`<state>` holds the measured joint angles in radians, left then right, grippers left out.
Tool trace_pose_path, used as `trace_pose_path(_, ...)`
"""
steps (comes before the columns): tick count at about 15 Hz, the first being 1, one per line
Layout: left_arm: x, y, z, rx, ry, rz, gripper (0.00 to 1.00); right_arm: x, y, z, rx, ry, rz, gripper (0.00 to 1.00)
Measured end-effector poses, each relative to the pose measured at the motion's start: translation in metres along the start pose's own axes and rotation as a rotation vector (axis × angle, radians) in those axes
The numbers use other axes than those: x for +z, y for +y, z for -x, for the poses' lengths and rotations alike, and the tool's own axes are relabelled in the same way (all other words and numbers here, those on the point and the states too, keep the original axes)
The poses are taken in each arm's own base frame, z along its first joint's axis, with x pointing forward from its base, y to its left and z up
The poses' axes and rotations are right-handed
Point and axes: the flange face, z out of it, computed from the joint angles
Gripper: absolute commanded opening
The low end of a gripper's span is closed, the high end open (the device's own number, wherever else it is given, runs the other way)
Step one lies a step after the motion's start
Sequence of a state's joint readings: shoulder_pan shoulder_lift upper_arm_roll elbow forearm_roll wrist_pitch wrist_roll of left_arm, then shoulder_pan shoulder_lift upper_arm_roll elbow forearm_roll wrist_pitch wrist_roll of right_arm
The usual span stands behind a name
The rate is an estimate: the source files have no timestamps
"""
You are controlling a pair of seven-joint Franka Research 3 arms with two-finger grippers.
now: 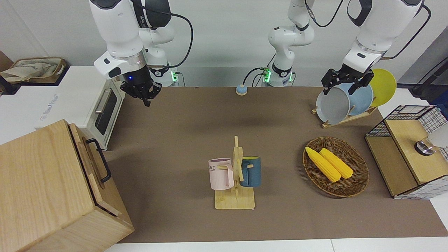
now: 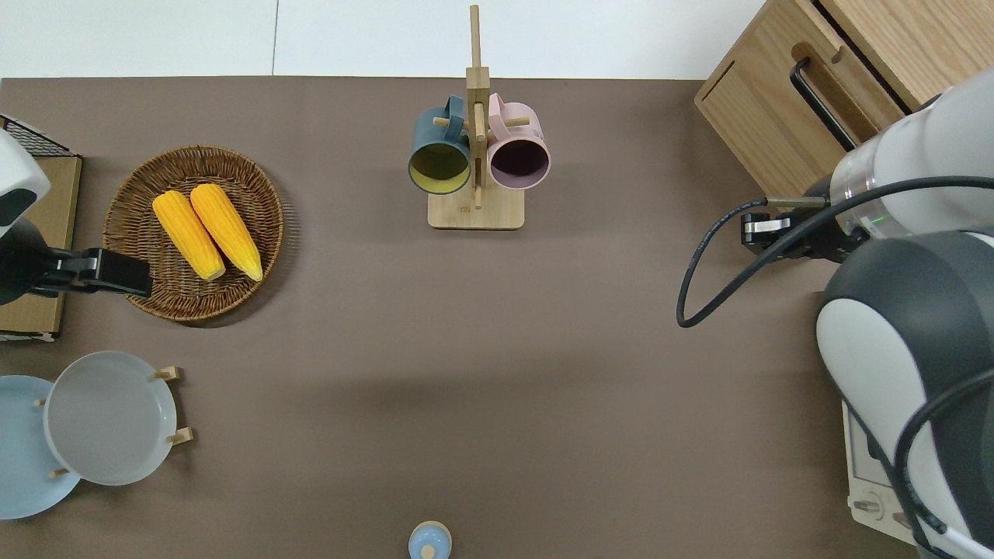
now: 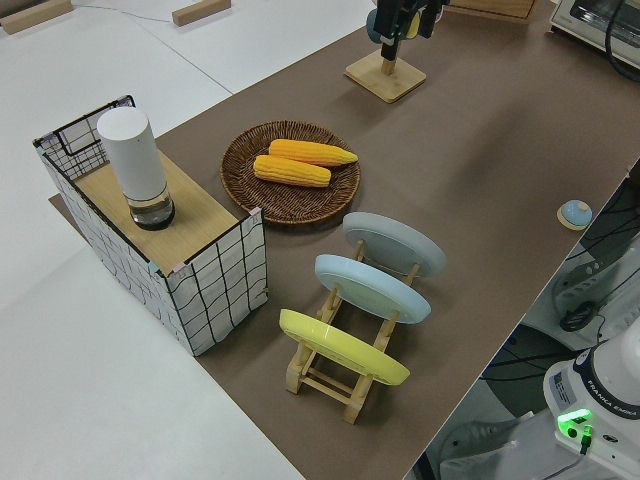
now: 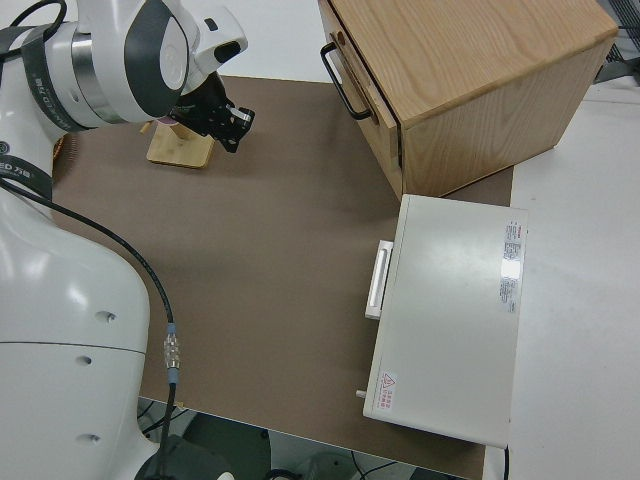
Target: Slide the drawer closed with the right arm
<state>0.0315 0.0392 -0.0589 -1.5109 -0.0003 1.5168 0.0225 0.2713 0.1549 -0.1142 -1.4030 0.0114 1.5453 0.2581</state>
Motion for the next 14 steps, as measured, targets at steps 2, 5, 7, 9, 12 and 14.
trace_pose_path(2,0.0,0.0,0.0,0.0,0.0,0.0,0.99,0.0003,0.0013,0.0002,-0.002,-0.005,-0.003,0.824)
trace_pose_path(5,0.0,0.0,0.0,0.0,0.0,0.0,0.99,0.001,0.0028,0.0006,0.0,-0.012,-0.001,0.979)
trace_pose_path(7,0.0,0.0,0.0,0.0,0.0,0.0,0.99,0.0009,0.0049,0.0004,0.003,-0.013,0.0,0.981)
trace_pose_path(9,0.0,0.0,0.0,0.0,0.0,0.0,0.99,0.0007,0.0052,0.0005,0.002,-0.013,0.002,0.981)
trace_pose_path(12,0.0,0.0,0.0,0.0,0.0,0.0,0.99,0.0014,0.0051,0.0006,-0.006,-0.013,0.01,0.983)
trace_pose_path(14,0.0,0.0,0.0,0.0,0.0,0.0,0.99,0.0015,0.0057,0.0004,-0.015,-0.013,0.011,0.983)
